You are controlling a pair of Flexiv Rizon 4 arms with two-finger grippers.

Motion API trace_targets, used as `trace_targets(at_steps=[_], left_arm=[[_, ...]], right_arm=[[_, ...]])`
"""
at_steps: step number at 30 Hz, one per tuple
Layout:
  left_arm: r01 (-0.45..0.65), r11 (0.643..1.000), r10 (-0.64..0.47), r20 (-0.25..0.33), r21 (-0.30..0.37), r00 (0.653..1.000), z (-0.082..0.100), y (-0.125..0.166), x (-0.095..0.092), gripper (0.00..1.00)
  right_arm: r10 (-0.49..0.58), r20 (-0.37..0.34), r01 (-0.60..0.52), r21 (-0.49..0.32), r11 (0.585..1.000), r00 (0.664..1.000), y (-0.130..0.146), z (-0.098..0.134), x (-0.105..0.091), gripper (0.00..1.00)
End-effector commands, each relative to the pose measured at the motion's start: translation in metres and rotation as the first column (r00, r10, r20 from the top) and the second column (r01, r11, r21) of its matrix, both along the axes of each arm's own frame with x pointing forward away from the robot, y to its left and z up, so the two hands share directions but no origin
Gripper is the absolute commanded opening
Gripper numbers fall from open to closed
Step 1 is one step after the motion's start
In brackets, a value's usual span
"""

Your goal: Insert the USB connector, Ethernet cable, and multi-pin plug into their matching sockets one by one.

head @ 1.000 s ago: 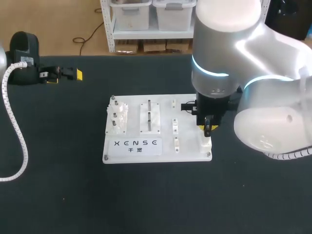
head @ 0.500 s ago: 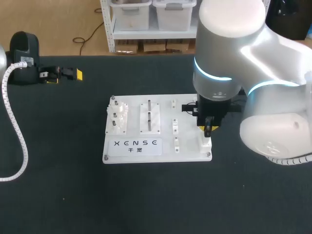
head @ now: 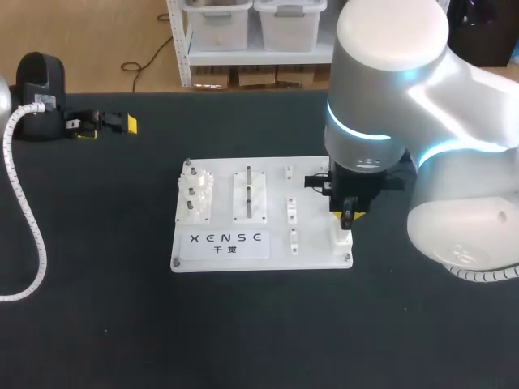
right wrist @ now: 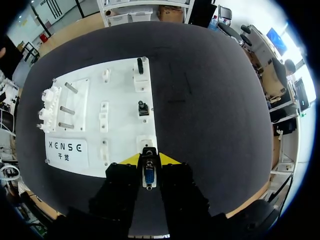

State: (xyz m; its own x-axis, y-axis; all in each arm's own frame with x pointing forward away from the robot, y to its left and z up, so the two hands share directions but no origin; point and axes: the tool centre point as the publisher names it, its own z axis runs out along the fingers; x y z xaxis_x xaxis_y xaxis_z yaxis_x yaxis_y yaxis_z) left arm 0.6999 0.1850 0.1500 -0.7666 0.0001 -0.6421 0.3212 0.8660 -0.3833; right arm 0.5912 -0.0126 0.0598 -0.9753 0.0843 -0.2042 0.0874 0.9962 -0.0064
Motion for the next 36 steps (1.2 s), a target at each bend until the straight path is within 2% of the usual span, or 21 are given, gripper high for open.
trace_targets(at_steps=[1,12,23,36], left_arm=[[0.000,1.000,0.000,0.000,0.000,1.000,0.000,0.000,0.000,1.00],[0.000,1.000,0.000,0.000,0.000,1.000,0.000,0.000,0.000,1.00],[0.000,1.000,0.000,0.000,0.000,1.000,0.000,0.000,0.000,1.00],[0.000,1.000,0.000,0.000,0.000,1.000,0.000,0.000,0.000,1.00]], right_arm=[[-0.002,0.011,0.002,0.000,1.000,1.000,0.000,-0.015,-0.005,0.00],[0.007,0.024,-0.006,-0.004,1.000,1.000,0.000,-0.015,-0.006,0.00],[0.000,0.071,0.000,-0.007,1.000,0.997,-0.004,-0.007,-0.003,0.00],[0.006,0.078,-0.006,0.000,1.000,0.997,-0.001,-0.002,0.002,0.00]])
